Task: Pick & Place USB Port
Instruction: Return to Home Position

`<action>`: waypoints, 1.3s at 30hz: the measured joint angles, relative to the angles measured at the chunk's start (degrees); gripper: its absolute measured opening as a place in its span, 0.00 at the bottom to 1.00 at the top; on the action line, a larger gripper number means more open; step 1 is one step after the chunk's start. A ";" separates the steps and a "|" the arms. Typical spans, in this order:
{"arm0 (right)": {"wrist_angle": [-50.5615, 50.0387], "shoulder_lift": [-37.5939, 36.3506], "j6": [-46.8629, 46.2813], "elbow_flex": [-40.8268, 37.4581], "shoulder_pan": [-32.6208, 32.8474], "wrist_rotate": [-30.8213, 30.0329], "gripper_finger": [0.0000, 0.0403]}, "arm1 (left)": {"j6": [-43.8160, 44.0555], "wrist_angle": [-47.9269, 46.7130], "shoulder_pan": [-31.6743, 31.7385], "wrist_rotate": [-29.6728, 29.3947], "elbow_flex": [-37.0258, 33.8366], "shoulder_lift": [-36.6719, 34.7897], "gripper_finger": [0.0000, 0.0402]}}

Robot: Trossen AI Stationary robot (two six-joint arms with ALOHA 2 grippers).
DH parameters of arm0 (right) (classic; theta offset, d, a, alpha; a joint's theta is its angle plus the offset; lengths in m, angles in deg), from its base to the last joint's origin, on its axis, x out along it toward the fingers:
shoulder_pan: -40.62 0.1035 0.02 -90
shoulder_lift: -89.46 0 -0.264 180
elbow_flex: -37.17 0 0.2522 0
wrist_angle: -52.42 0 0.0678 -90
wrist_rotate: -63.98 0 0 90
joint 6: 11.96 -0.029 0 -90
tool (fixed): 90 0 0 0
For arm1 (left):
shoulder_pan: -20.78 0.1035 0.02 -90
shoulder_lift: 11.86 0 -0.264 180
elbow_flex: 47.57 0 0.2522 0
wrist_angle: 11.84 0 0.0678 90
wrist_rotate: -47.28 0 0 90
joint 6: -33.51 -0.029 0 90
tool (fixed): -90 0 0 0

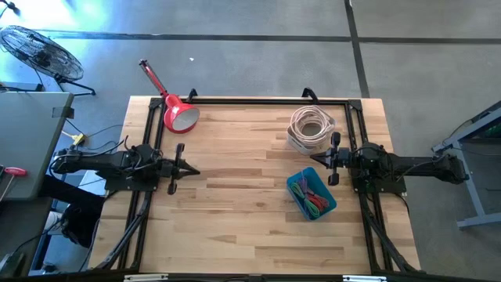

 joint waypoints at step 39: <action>-2.97 0.07 -0.13 0.00 0.00 -0.11 0.00 | -12.90 -1.07 -0.02 -5.94 0.00 0.42 0.00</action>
